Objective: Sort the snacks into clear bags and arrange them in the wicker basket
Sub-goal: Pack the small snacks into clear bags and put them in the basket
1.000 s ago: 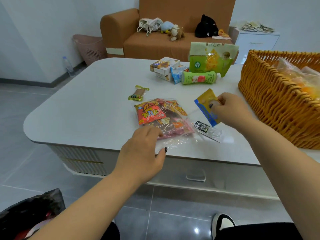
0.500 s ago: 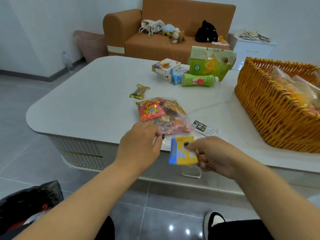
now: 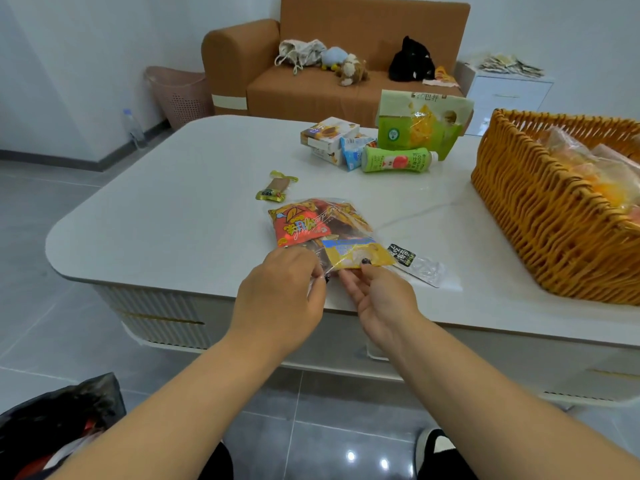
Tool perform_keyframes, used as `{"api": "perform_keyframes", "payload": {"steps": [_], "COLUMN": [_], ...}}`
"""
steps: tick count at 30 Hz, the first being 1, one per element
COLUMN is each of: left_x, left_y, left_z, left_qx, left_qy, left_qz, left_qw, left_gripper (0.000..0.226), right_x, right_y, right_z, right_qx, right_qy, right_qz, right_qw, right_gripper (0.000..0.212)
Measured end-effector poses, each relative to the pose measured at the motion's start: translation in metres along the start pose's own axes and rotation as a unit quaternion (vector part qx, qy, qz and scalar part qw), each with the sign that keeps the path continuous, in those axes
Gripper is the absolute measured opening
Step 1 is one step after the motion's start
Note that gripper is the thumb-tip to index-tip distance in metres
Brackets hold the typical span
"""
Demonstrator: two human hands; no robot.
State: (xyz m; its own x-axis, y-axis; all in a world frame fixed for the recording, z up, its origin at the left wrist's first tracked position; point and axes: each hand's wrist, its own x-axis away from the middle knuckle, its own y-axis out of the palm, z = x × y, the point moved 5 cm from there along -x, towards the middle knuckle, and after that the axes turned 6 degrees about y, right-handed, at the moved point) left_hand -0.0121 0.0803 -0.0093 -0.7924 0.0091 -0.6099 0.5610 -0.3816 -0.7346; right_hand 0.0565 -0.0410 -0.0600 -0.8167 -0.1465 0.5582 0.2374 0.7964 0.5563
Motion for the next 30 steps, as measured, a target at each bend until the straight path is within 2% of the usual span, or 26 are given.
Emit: {"api": "perform_keyframes", "payload": {"steps": [6, 9, 17, 18, 20, 21, 22, 23, 24, 25, 26, 28, 30], "left_x": [0.001, 0.003, 0.0, -0.002, -0.008, -0.012, -0.016, -0.019, -0.023, -0.027, -0.033, -0.043, -0.051], "left_y": [0.001, 0.001, 0.004, 0.004, 0.004, 0.004, 0.003, 0.004, 0.006, 0.009, 0.01, 0.015, 0.025], "left_z": [0.0, 0.0, -0.002, -0.005, -0.012, -0.016, -0.019, -0.024, -0.03, -0.037, -0.045, -0.067, -0.089], "left_qx": [-0.006, -0.01, 0.002, 0.007, 0.038, 0.072, 0.112, 0.15, 0.181, 0.21, 0.237, 0.259, 0.221], "left_qy": [0.016, 0.022, -0.016, -0.025, -0.031, -0.03, -0.033, -0.049, -0.076, -0.11, -0.145, -0.218, -0.281], "left_qz": [0.0, -0.002, -0.038, -0.043, -0.07, -0.092, -0.121, -0.156, -0.185, -0.196, -0.182, -0.098, -0.054], "left_qw": [1.0, 1.0, 0.999, 0.999, 0.996, 0.993, 0.986, 0.975, 0.963, 0.951, 0.943, 0.936, 0.932], "left_gripper": [0.006, 0.006, 0.003, 0.005, 0.03, 0.048, 0.066, 0.081, 0.089, 0.09, 0.081, 0.05, 0.038], "right_x": [-0.009, -0.016, -0.02, -0.016, -0.003, 0.004, 0.01, 0.017, 0.025, 0.032, 0.038, 0.039, 0.035], "right_y": [0.002, 0.0, -0.001, -0.001, 0.0, 0.0, -0.002, -0.002, -0.002, -0.003, -0.004, -0.01, -0.019], "right_z": [-0.01, -0.016, -0.018, -0.017, -0.016, -0.017, -0.018, -0.021, -0.024, -0.025, -0.028, -0.034, -0.042], "right_qx": [0.13, 0.201, 0.248, 0.26, 0.307, 0.361, 0.465, 0.601, 0.723, 0.796, 0.824, 0.838, 0.847], "right_qy": [-0.03, -0.019, 0.021, 0.03, 0.046, 0.037, 0.0, -0.061, -0.127, -0.17, -0.188, -0.195, -0.202], "right_qz": [0.016, 0.029, 0.049, 0.038, 0.013, 0.006, 0.006, 0.009, 0.016, 0.035, 0.055, 0.084, 0.109], "right_qw": [0.991, 0.979, 0.967, 0.964, 0.951, 0.932, 0.885, 0.797, 0.679, 0.58, 0.531, 0.502, 0.48], "right_gripper": [0.022, 0.027, 0.031, 0.029, 0.034, 0.044, 0.054, 0.059, 0.062, 0.065, 0.066, 0.063, 0.052]}}
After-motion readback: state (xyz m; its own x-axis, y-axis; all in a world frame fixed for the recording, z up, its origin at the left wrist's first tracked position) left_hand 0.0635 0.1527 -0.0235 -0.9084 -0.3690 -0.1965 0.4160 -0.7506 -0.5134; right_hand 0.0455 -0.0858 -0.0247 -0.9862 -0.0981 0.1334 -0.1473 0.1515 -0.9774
